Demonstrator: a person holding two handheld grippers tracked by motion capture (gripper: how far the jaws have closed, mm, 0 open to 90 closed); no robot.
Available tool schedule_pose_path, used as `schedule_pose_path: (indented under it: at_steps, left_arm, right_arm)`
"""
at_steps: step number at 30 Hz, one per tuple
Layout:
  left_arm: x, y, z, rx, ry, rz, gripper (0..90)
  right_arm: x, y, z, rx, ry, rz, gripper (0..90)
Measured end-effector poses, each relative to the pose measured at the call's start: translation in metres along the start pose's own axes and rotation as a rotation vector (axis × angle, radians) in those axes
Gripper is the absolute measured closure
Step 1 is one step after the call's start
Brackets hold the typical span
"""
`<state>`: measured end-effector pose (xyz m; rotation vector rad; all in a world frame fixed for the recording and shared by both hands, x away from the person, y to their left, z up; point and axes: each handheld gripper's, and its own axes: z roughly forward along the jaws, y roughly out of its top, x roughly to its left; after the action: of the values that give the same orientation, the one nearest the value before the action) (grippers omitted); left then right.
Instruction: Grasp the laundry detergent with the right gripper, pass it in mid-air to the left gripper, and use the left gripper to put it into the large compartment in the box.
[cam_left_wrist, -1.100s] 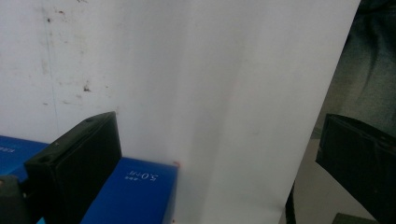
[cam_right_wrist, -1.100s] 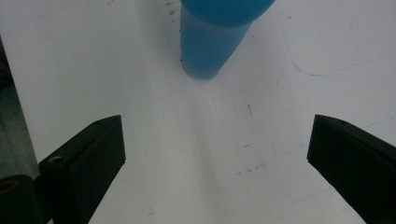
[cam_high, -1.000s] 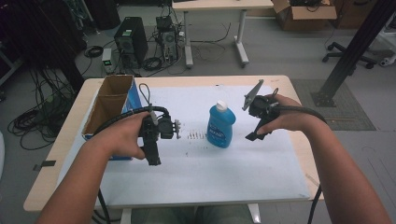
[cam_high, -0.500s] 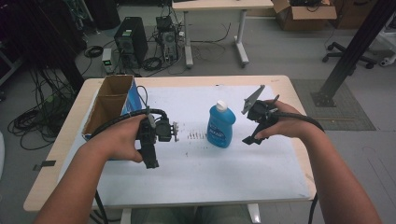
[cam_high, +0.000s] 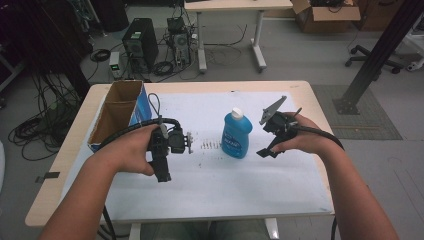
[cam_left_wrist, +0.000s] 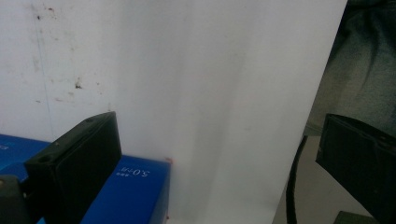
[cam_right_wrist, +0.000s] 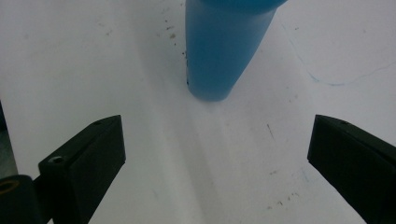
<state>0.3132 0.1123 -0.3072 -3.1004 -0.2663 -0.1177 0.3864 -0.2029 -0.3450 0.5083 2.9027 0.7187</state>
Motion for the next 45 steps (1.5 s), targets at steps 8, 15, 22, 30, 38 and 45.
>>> schedule_pose_path:
  at_steps: [8, 15, 22, 30, 38, 45]
  left_arm:
    - [-0.002, 0.001, 0.001, 0.006, -0.001, 0.001, 0.4]
    - [-0.001, -0.001, 0.001, 0.011, -0.001, -0.003, 0.4]
    - [-0.002, -0.001, 0.001, 0.01, 0.001, -0.003, 0.4]
    - [-0.001, -0.001, 0.001, 0.009, 0.003, -0.003, 0.4]
    - [-0.002, 0.001, 0.001, 0.016, 0.0, 0.001, 0.4]
    - [-0.002, 0.002, 0.002, 0.017, -0.001, 0.0, 0.4]
  right_arm:
    - [-0.002, -0.004, 0.013, -0.074, -0.003, 0.042, 3.8]
    - [-0.002, -0.007, 0.022, -0.137, -0.001, 0.067, 3.6]
    - [0.001, -0.007, 0.033, -0.174, 0.003, 0.079, 3.8]
    - [0.001, -0.006, 0.041, -0.223, 0.0, 0.093, 3.7]
    - [0.0, -0.006, 0.048, -0.25, -0.001, 0.12, 3.6]
    - [-0.002, -0.008, 0.053, -0.277, 0.002, 0.137, 3.4]
